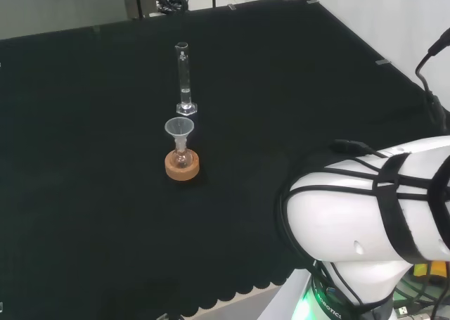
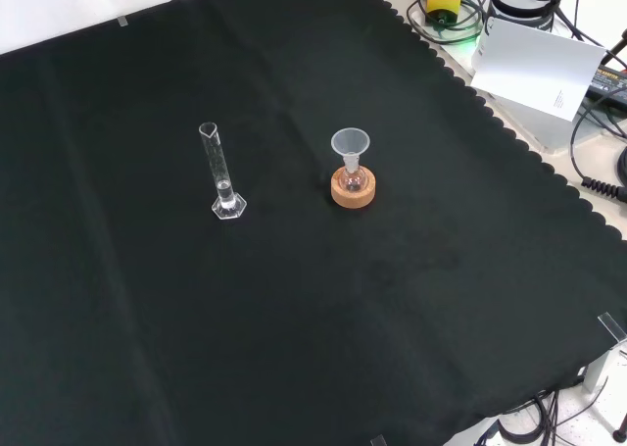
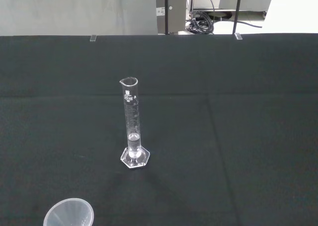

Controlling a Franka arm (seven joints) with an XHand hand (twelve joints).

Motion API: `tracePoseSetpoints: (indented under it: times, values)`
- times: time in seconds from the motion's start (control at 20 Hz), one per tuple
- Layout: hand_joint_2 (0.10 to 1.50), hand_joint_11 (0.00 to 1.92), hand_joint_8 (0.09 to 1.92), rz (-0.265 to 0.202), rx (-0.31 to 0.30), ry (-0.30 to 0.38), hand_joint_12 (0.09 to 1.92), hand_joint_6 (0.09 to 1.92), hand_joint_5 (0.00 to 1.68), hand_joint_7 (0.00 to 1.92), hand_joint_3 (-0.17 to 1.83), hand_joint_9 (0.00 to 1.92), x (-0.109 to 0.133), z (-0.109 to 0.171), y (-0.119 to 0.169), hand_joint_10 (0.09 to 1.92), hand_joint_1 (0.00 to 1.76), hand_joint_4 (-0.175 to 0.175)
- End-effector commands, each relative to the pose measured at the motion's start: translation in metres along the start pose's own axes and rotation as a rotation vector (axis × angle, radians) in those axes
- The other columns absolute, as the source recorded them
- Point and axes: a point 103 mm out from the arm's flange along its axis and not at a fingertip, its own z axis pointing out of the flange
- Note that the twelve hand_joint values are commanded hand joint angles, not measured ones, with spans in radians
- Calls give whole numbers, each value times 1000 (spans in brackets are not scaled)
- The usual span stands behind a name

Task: Pick up the graduated cylinder.

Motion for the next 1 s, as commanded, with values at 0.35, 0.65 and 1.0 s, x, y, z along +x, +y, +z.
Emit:
tracePoseSetpoints:
  times: [0.35, 0.65, 1.0]
  values:
    - [1343, 106, 486, 5, -7, -11, 1362, 87, 182, 0, 1, 481, 2, -3, 5, 87, 222, -26]
    - [1344, 105, 480, 32, 6, -5, 1364, 87, 183, 0, 1, 479, -4, 3, 17, 87, 219, -26]
    - [1344, 103, 478, 75, 11, 13, 1366, 87, 188, 0, 1, 478, -22, 27, 35, 87, 218, -28]
